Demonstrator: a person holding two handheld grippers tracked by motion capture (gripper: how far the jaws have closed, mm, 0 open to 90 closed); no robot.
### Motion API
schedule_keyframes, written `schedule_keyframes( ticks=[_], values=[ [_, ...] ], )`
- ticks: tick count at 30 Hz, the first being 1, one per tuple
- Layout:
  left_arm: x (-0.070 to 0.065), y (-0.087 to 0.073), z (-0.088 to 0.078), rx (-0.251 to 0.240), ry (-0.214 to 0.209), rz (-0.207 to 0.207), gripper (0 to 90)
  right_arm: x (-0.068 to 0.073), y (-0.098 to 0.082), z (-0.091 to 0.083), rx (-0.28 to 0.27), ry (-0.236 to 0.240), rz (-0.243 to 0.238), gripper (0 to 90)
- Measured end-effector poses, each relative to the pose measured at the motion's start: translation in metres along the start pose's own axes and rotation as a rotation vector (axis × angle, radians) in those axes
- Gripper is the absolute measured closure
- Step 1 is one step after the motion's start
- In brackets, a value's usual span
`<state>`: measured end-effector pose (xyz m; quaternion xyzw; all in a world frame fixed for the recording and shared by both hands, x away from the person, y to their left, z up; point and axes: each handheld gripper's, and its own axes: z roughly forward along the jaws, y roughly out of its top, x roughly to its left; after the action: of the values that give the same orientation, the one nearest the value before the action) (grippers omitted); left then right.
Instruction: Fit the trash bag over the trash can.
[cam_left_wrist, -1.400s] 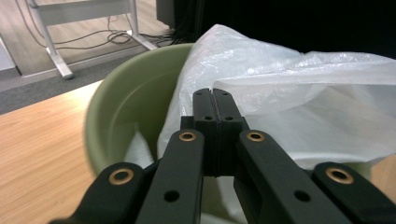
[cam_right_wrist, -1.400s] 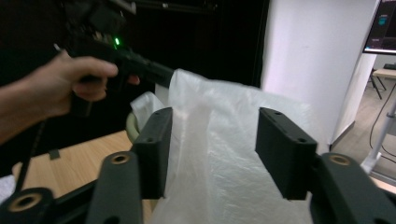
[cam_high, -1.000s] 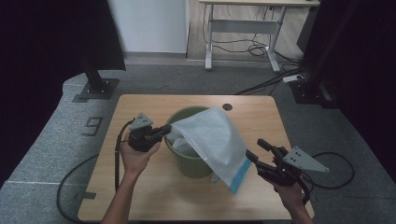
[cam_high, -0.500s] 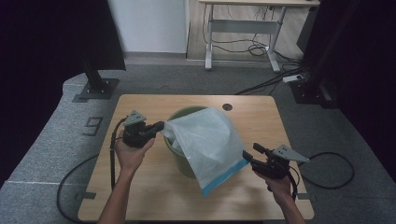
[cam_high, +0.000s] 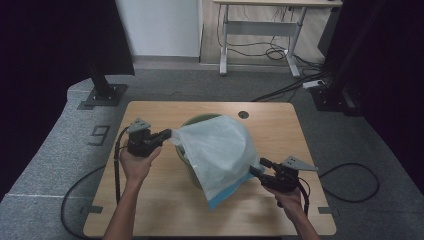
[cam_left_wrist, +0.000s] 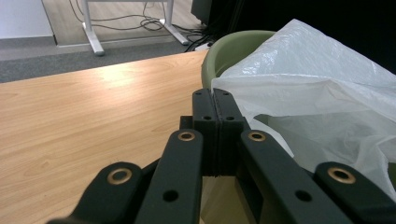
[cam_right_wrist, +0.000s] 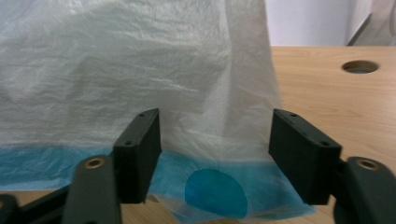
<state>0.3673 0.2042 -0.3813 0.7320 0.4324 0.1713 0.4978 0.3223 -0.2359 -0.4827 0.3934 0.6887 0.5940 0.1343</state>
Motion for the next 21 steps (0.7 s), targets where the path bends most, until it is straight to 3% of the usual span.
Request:
schedule_keyframes(
  ticks=[8,11,16,21],
  values=[
    [-0.001,0.000,-0.001,-0.007,0.003,0.002,89.1,0.000,0.001,0.010,0.001,0.023,-0.026,77.6],
    [-0.002,0.000,-0.001,-0.007,0.001,0.004,89.0,0.000,0.002,0.009,0.001,0.026,-0.037,88.3],
    [-0.003,0.000,-0.002,-0.015,-0.008,0.001,88.6,0.000,0.004,0.005,-0.011,0.010,-0.052,89.1],
    [-0.012,0.005,0.001,-0.017,-0.021,0.023,88.4,0.000,0.021,-0.017,-0.084,-0.022,-0.075,89.1]
  ],
)
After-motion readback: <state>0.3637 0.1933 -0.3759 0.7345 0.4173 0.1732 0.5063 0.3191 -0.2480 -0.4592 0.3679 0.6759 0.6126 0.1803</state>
